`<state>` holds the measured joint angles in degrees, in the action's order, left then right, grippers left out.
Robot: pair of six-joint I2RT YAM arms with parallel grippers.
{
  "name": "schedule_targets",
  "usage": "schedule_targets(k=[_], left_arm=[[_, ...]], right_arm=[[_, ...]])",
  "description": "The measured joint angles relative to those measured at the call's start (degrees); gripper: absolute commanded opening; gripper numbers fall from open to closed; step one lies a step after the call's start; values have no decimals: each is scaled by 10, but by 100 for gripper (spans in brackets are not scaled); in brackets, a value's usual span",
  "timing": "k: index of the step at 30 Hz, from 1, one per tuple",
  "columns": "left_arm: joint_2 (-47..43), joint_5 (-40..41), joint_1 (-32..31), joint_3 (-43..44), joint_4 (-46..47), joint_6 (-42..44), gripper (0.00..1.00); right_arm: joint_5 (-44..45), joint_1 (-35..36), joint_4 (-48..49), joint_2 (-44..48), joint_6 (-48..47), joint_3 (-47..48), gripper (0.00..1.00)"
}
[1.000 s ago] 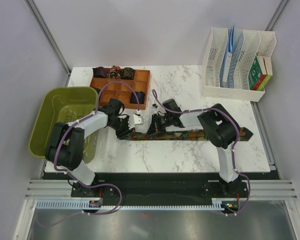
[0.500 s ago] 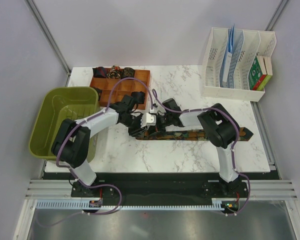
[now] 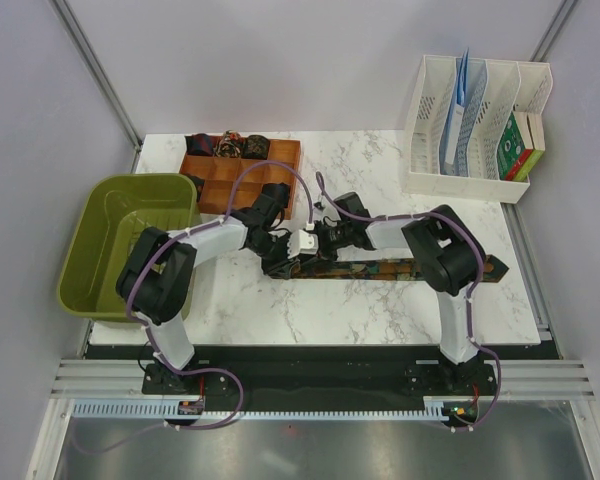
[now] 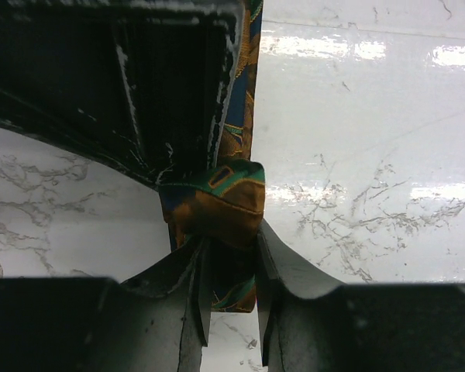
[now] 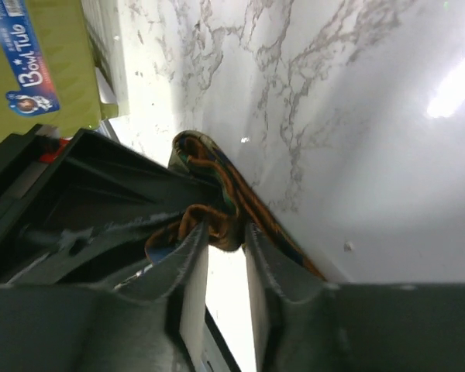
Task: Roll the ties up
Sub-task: Roll the tie at the center of the board.
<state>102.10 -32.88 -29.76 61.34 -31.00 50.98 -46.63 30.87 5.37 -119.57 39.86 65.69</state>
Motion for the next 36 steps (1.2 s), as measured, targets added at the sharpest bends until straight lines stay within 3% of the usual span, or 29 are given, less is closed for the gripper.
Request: schedule_targets(k=[15,30,33,36], left_arm=[[14,-3,0,19,-17,-6,32],[19,-5,0,27,-28,-6,36],[21,-6,0,30,-31,-6,36],[22,-6,0,31,-33,-6,41]], right_arm=[[-18,-42,-79,99,-58,-7,54],[-10,-25,-74,92,-71,-27,47],[-7,-20,-73,76,-71,-27,41],[2,-17,-73,65,-79,-28,20]])
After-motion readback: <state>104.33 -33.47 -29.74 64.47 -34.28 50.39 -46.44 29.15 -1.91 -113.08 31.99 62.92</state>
